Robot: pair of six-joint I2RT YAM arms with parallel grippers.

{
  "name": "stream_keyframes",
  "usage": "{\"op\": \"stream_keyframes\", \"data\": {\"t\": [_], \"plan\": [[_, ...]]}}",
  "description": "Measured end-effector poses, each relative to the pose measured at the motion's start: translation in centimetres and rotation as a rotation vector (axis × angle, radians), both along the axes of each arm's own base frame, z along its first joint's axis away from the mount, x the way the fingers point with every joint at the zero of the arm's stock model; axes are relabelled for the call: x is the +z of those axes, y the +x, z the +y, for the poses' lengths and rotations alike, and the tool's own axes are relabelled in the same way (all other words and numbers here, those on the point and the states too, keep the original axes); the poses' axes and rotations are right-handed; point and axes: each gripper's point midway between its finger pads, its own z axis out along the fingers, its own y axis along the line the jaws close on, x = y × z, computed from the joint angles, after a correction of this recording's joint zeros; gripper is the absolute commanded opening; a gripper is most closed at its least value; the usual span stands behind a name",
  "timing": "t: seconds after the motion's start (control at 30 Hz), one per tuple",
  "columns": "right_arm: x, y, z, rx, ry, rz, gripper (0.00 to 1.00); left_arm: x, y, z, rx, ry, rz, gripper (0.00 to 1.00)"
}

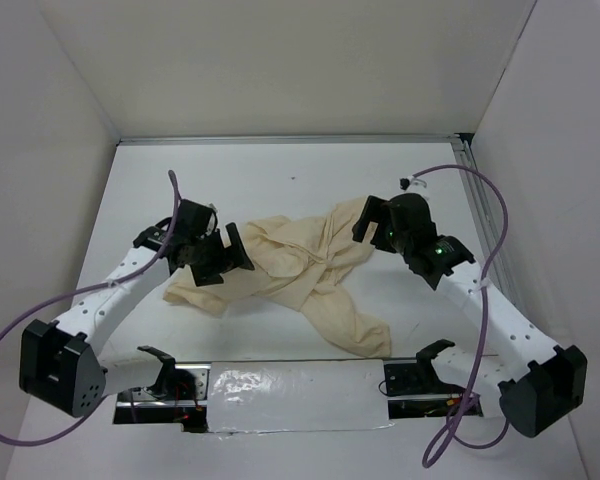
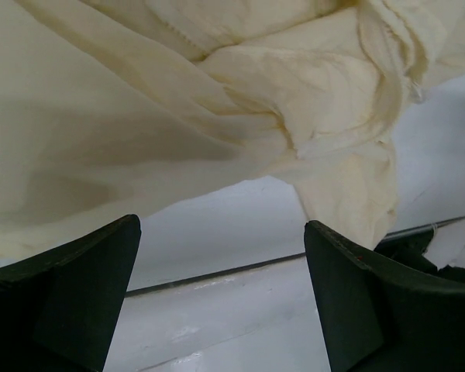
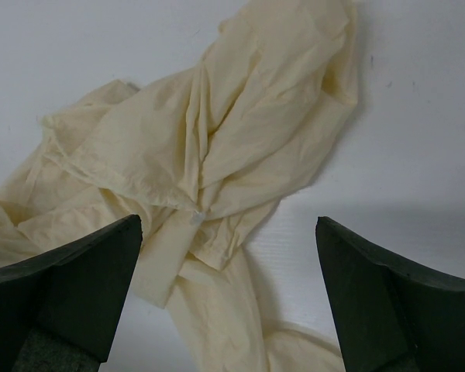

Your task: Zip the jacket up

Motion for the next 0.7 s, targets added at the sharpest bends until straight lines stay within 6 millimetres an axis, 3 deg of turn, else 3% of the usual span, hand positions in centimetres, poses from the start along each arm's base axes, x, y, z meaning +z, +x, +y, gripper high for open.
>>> {"op": "stream_keyframes", "data": {"t": [0.1, 0.27, 0.37, 0.4, 0.47, 0.5, 0.57, 0.6, 0.67, 0.7], "plan": [[-1.1, 1.3, 0.9, 0.017, -0.013, 0.011, 1.0, -1.7, 0.5, 0.2, 0.038, 0.034, 0.058, 0.99], [-5.4, 3.1, 1.5, 0.01, -0.072, 0.11, 1.0, -4.6, 1.4, 0.3, 0.067, 0.085, 0.147, 0.99], [-7.9, 4.2, 1.7, 0.001, -0.112, 0.177, 0.99, -5.5, 2.7, -0.2, 0.073, 0.09, 0.168, 0.4], [-8.3, 4.6, 1.8, -0.001, -0.117, 0.186, 0.99, -5.9, 3.3, -0.4, 0.07, 0.091, 0.174, 0.0], [-9.9, 6.0, 2.3, -0.004, -0.131, 0.219, 0.95, -6.6, 4.3, -0.8, 0.052, 0.101, 0.18, 0.0], [-10.6, 6.7, 2.6, -0.004, -0.133, 0.228, 0.89, -6.8, 4.7, -0.9, 0.047, 0.105, 0.185, 0.0], [-12.0, 7.7, 3.0, -0.003, -0.143, 0.256, 0.65, -6.9, 5.2, -1.0, 0.043, 0.107, 0.182, 0.0], [-12.8, 8.4, 3.3, -0.007, -0.14, 0.273, 0.4, -6.7, 5.3, -1.0, 0.044, 0.108, 0.175, 0.0], [-14.2, 9.7, 3.5, -0.021, -0.131, 0.304, 0.17, -5.8, 5.5, -1.0, 0.042, 0.101, 0.142, 0.0], [-14.5, 10.3, 3.6, -0.029, -0.124, 0.31, 0.0, -5.0, 5.7, -0.9, 0.034, 0.096, 0.111, 0.0]]}}
